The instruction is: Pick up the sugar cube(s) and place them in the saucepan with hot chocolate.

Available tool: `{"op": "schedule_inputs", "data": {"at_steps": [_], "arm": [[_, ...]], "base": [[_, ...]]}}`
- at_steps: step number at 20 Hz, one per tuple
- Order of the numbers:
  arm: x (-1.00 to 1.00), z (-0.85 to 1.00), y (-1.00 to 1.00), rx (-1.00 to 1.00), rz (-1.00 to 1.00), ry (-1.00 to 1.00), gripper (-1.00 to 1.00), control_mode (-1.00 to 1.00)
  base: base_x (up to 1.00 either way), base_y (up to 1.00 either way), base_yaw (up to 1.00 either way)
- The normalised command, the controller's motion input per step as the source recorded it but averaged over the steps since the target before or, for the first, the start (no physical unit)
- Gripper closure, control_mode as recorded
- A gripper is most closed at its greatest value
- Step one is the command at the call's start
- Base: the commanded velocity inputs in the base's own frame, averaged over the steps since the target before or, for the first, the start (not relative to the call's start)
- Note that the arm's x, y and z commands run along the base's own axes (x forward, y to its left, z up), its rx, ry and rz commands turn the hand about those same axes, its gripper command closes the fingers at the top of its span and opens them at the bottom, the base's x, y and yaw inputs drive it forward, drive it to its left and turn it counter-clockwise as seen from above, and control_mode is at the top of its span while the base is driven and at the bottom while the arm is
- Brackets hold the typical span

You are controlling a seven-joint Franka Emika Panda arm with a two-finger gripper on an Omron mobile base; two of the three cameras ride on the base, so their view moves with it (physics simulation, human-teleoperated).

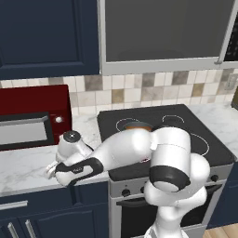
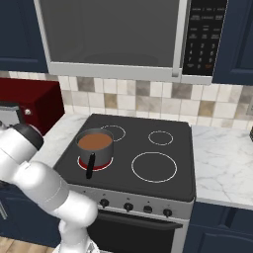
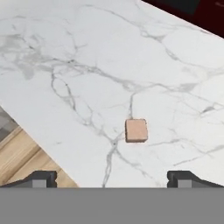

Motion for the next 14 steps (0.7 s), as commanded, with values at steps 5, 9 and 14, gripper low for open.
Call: {"op": "schedule_inputs", "data": {"at_steps": [5, 9, 14], "arm": [[0.26, -0.06, 0.00, -0.13, -0.11, 0.05, -1.00, -1.00], [0.21, -0.22, 0.00, -0.14, -0.13, 0.05, -1.00, -1.00], [0.11, -0.20, 0.03, -0.09, -0.10, 0.05, -1.00, -1.00]], "base": [[0.00, 0.00, 0.00], [0.00, 0.00, 0.00], [0.00, 0.00, 0.00]]}}
